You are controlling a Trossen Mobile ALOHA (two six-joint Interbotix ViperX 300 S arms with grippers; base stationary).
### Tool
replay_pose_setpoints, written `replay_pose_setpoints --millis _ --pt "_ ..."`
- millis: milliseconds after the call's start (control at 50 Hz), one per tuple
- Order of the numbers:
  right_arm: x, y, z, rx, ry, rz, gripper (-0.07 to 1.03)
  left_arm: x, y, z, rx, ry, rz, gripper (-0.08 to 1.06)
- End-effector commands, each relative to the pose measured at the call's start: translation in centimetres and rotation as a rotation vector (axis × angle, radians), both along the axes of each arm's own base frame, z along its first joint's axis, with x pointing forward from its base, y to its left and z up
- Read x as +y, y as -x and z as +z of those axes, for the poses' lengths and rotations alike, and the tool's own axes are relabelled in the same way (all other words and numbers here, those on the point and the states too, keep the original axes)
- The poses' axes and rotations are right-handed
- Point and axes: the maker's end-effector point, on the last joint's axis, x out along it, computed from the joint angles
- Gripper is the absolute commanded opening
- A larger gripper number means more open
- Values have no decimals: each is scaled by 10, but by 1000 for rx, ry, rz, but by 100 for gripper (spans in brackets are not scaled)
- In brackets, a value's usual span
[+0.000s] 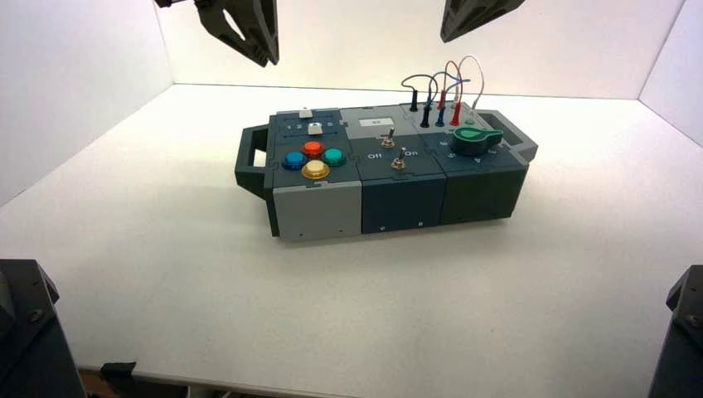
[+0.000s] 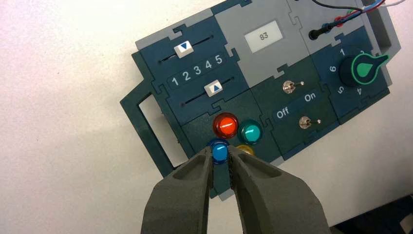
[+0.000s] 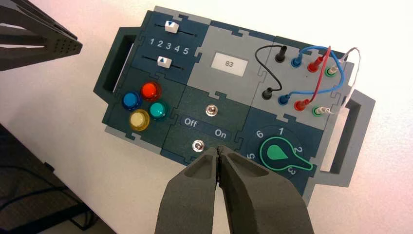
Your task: Move the left gripper to the left.
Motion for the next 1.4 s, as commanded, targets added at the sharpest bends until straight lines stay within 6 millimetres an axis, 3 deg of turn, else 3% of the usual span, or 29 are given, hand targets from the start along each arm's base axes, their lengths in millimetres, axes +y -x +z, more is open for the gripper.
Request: replay_pose_setpoints --millis 20,540,820,1020,1360,1400 --pt "3 -4 12 -30 -21 0 -2 -6 -6 13 -39 22 -5 18" --pt "2 -3 10 -27 -18 0 -2 -5 -7 11 -47 19 -7 18" --pt "2 -3 9 -23 -15 1 -2 14 -15 10 -81 3 32 18" --pt "1 -1 6 -19 -10 3 -2 40 -20 20 -119 3 98 18" --pt "0 0 1 -10 -2 6 -2 100 -22 51 -191 -13 220 17" --pt "1 0 2 -12 -3 7 -2 119 -19 55 -210 -20 268 17"
